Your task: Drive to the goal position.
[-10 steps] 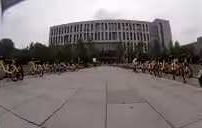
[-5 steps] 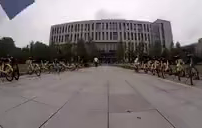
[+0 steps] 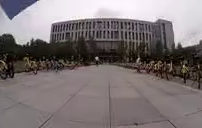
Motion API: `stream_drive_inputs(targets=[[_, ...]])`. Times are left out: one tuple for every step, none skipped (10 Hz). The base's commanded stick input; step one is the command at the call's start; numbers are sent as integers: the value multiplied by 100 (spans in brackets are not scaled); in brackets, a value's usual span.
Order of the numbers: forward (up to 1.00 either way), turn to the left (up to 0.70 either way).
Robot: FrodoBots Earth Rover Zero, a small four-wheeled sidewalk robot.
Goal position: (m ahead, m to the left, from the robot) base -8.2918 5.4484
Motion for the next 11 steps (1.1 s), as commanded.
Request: stream_drive_inputs(targets=[[60, 1], [60, 1], [60, 1], [60, 1], [60, 1], [60, 1], [60, 1], [60, 1], [60, 1], [60, 1], [60, 1]])
